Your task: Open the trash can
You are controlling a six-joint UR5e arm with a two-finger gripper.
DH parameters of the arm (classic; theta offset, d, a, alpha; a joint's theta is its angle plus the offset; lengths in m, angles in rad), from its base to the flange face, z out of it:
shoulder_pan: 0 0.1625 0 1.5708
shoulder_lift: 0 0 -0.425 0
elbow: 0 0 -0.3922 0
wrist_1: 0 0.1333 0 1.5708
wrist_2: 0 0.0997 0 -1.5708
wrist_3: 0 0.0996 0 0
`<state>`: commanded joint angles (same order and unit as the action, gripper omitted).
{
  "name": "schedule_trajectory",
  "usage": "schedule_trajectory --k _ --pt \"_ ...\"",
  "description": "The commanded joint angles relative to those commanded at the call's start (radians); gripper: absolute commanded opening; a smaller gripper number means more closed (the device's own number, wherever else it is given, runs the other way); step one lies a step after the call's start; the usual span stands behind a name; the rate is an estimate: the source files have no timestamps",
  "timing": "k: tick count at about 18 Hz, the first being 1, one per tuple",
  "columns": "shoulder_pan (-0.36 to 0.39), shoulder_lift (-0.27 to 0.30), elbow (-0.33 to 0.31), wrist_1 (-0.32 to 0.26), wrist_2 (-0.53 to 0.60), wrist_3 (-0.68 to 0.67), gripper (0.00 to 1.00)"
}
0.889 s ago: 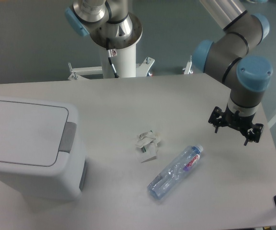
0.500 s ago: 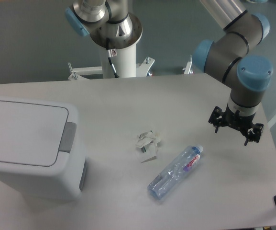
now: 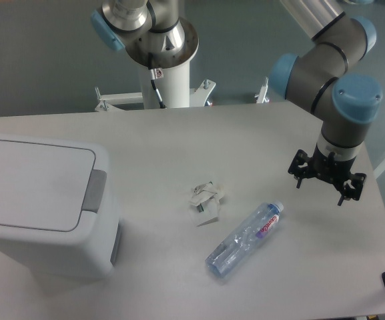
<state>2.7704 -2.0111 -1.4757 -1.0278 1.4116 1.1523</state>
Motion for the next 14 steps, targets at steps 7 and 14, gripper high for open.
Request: schedule_trajectory --k 7,14 --pt "-0.023 0.052 -0.008 0.020 -0.268 -0.152 1.00" --pt "-0.136 0.130 0.012 0.021 -0.384 -0.433 1.00"
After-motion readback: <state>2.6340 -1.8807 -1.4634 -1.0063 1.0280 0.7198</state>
